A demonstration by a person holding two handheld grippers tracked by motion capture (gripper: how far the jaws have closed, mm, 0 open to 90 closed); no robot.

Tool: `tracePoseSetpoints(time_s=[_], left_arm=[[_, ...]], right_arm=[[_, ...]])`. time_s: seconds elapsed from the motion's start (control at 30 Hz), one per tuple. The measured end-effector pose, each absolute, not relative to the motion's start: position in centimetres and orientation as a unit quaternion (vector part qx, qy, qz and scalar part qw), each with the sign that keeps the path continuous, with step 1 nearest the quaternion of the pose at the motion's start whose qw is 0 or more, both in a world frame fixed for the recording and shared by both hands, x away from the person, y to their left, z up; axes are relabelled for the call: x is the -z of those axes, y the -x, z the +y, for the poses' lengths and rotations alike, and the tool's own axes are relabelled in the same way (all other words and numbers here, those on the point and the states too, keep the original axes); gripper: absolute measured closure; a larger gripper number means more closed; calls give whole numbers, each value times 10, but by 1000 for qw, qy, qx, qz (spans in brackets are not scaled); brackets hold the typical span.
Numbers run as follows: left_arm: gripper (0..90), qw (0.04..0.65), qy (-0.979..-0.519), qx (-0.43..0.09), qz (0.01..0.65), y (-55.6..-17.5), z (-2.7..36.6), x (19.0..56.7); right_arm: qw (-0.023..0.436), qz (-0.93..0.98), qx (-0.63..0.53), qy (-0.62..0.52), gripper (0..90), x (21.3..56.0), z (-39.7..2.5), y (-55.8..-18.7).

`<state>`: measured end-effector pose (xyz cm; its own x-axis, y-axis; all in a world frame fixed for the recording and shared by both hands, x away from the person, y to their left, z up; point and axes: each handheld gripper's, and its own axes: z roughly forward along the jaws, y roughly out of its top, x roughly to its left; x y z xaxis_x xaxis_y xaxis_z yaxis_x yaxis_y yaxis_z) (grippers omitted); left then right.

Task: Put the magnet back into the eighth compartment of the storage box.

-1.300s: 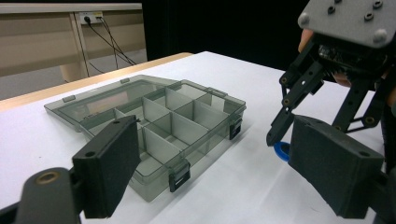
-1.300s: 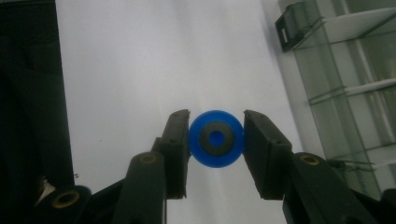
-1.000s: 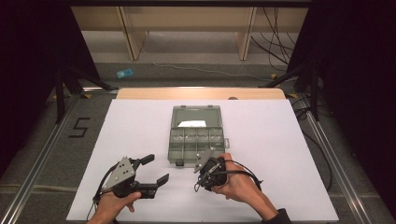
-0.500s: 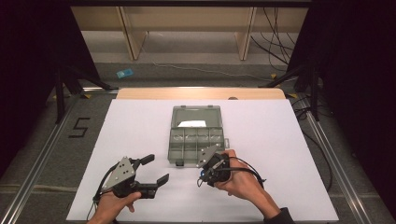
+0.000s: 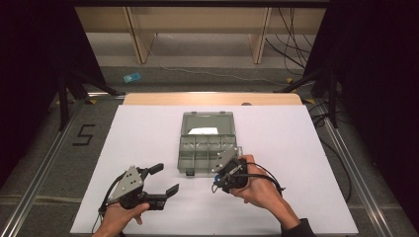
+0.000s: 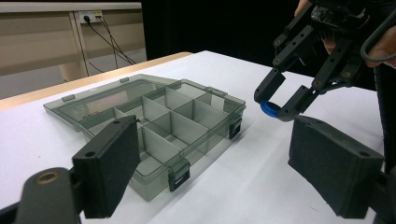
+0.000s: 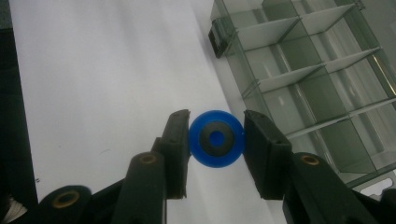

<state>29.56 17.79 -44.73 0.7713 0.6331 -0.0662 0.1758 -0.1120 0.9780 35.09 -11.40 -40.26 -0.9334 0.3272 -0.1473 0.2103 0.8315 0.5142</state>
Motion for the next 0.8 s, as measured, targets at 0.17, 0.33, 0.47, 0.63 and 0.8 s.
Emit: tracePoseSetpoints(time_s=[0.17,0.33,0.47,0.63,0.8], left_arm=[[162,605,-721,-189,281,-296,178,447],[162,605,-721,-189,281,-296,178,447],[162,604,-721,-188,282,-295,178,448],[162,603,-722,-188,282,-296,178,448],[162,602,-722,-188,283,-295,178,448]], right_arm=[[120,947,-258,-146,627,400,-116,-352],[129,945,-262,-150,627,397,-118,-353],[128,944,-265,-148,627,394,-118,-354],[137,942,-268,-149,627,390,-120,-357],[140,941,-266,-156,627,391,-121,-362]])
